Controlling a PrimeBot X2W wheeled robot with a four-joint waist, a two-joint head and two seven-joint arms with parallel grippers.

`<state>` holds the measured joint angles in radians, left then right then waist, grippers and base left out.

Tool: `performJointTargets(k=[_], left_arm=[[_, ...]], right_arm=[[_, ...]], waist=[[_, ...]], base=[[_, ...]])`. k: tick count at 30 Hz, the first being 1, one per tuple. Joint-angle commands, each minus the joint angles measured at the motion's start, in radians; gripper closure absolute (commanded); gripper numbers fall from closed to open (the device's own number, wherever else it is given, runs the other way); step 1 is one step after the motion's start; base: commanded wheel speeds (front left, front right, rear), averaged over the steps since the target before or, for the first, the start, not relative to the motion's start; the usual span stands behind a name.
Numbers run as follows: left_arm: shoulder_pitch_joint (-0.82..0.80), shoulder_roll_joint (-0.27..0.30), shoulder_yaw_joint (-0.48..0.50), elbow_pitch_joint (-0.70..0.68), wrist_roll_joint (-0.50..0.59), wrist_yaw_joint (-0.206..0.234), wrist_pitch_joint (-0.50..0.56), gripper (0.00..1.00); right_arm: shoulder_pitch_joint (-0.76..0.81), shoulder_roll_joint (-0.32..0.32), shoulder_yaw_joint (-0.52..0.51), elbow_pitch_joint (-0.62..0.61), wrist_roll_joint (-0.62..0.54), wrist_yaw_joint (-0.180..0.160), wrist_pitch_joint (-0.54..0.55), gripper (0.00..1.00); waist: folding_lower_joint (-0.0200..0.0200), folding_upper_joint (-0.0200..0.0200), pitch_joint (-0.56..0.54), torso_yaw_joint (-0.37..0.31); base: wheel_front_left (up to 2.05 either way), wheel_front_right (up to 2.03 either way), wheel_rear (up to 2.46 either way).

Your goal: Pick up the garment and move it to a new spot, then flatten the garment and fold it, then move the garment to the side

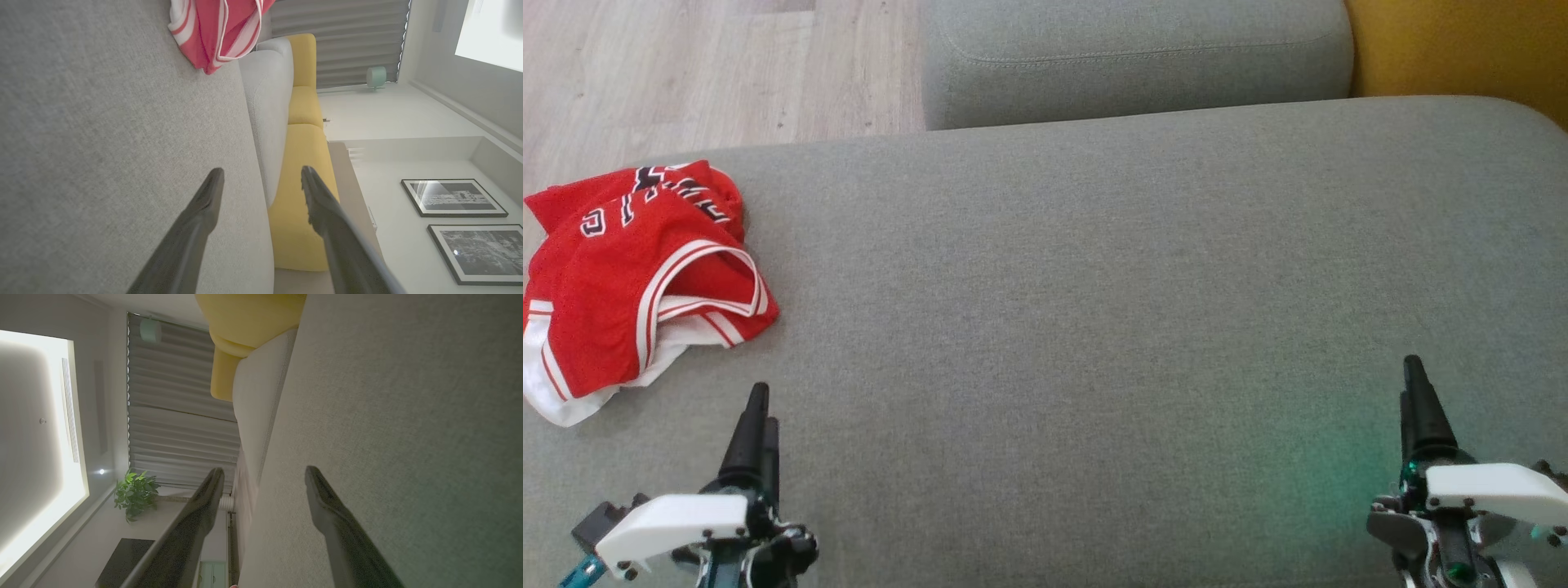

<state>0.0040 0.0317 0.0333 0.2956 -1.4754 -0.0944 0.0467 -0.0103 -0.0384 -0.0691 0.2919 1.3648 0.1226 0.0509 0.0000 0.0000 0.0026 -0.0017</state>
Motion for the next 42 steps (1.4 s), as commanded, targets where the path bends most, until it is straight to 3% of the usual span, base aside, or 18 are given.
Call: performJointTargets(k=[1, 17, 42], left_arm=[[-0.033, 0.010, -0.001, -0.037, 0.018, 0.006, -0.008, 0.00], [-0.016, 0.014, -0.033, -0.042, 0.278, 0.050, -0.055, 0.00], [0.012, 0.015, -0.050, -0.067, 0.618, 0.091, -0.128, 0.00]], right_arm=[[-0.035, -0.006, 0.008, -0.041, -0.023, 0.001, -0.010, 0.00], [-0.033, -0.015, 0.094, -0.087, -0.303, 0.002, -0.057, 0.00], [-0.016, -0.013, 0.174, -0.118, -0.644, 0.004, -0.131, 0.00]], waist=[[0.0000, 0.0000, 0.000, 0.000], [0.0000, 0.0000, -0.004, 0.002], [0.0000, 0.0000, -0.005, -0.001]], base=[[0.00, 0.00, 0.00], [0.00, 0.00, 0.00], [0.00, 0.00, 0.00]])
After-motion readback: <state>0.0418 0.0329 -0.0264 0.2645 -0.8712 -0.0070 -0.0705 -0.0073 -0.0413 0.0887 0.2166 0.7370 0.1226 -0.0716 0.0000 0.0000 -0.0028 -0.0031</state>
